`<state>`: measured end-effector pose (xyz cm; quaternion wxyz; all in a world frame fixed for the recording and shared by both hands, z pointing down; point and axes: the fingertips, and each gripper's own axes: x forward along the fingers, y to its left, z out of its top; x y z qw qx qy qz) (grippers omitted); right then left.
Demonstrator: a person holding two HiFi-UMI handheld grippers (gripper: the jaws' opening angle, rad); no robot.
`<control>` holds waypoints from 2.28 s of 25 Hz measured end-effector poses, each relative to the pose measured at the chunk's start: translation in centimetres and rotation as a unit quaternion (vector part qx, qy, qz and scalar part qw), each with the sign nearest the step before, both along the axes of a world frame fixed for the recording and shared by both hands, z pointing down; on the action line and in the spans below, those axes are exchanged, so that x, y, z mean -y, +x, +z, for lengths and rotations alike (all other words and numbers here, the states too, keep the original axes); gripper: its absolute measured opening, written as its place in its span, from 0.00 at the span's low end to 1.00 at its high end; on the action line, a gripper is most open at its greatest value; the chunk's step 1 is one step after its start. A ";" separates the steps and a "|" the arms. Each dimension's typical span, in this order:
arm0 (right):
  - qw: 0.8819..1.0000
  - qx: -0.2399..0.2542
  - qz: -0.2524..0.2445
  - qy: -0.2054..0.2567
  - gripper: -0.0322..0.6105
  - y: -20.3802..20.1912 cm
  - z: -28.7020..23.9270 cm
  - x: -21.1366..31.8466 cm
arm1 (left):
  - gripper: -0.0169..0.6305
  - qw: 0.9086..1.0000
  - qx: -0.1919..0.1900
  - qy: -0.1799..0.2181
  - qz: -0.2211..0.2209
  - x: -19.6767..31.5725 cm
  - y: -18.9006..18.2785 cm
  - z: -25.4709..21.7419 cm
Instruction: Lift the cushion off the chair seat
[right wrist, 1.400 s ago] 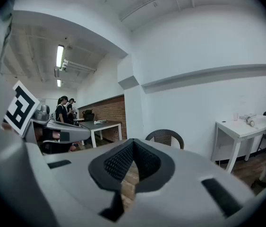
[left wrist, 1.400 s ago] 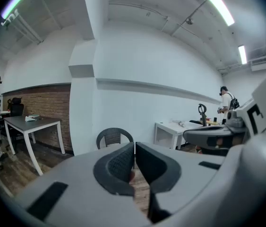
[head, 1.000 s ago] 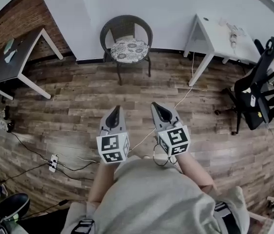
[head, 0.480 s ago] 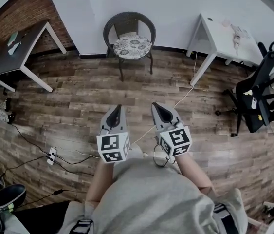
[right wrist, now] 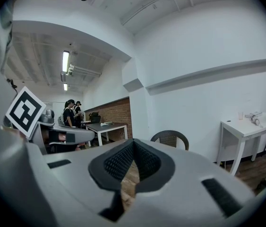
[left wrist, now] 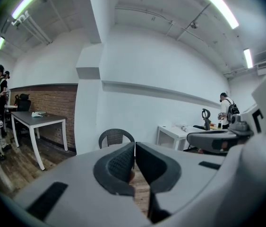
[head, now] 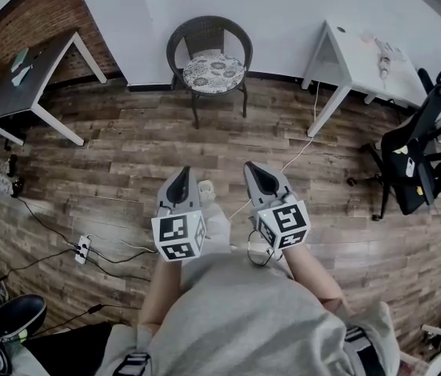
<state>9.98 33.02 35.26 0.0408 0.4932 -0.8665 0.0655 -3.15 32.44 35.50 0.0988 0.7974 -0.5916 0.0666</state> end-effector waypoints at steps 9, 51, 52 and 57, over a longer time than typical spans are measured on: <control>1.000 -0.008 0.001 -0.002 0.05 -0.7 1.2 5.6 | 0.04 1.000 -0.009 -0.003 -0.005 5.8 -1.0 1.2; 0.994 -0.056 0.066 -0.062 0.05 -9.0 6.6 49.8 | 0.04 0.996 -0.016 -0.061 0.061 49.1 -9.1 6.0; 0.994 -0.061 0.069 -0.066 0.05 -8.8 7.2 50.4 | 0.04 0.996 -0.019 -0.067 0.062 49.5 -9.0 6.6; 0.990 -0.087 0.069 -0.086 0.05 -8.1 10.9 53.7 | 0.04 0.993 -0.027 -0.093 0.062 51.6 -8.5 9.5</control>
